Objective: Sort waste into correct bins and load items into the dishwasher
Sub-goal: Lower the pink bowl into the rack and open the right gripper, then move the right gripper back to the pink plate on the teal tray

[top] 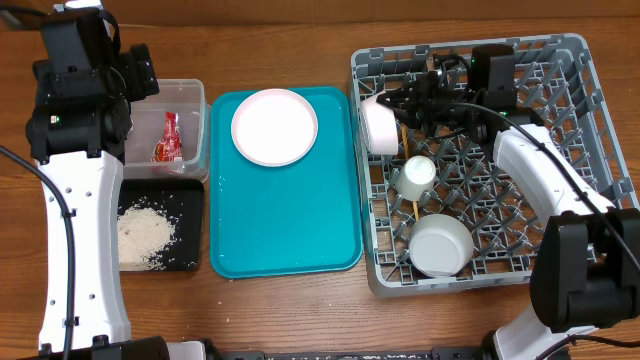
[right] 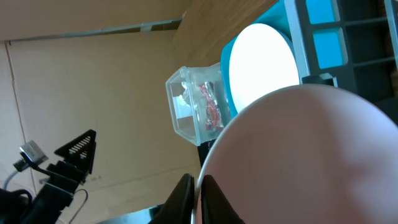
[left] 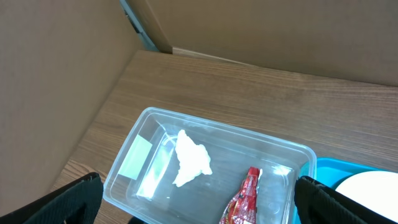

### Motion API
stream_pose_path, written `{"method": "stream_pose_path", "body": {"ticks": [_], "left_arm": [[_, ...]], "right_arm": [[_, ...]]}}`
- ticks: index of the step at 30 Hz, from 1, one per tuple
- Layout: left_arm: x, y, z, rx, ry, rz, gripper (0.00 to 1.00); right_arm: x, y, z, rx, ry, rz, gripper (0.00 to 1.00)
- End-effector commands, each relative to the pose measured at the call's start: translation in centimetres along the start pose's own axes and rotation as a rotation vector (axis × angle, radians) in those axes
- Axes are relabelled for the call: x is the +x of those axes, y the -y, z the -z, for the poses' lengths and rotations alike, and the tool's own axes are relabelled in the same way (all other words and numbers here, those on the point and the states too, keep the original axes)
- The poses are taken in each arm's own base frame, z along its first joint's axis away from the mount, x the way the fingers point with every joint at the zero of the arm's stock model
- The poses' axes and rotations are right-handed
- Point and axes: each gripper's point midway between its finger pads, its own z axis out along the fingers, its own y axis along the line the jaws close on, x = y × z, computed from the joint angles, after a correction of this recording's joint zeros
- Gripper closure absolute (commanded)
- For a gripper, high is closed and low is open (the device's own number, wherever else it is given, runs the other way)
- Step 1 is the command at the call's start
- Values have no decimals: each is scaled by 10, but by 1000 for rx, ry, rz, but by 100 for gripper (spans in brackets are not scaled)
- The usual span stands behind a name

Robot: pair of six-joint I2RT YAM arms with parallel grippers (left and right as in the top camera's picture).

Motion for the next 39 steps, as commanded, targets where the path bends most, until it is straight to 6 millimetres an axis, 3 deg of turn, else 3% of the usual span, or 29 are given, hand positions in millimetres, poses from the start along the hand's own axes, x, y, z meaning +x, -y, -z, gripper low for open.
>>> {"method": "stream_pose_path", "body": {"ticks": [1,10,19,25,32,35,39], "left_arm": [[-6,0,3,5,16,16,0],[-6,0,3,5,16,16,0],[-6,0,3,5,16,16,0],[-6,0,3,5,16,16,0],[-6,0,3,5,16,16,0],[-6,0,3,5,16,16,0],[-6,0,3,5,16,16,0]], "right_arm": [[-4,8,2,20,15,38,92],[-22,25,28,43,67,-14,91],[-37,35,50,54,115,-1,66],[-40,36,56,42,120,-7,61],[-28,27,52,1,57,91,60],[-17,25,41,6,21,137,60],[8,16,11,14,-51,208,59]]}}
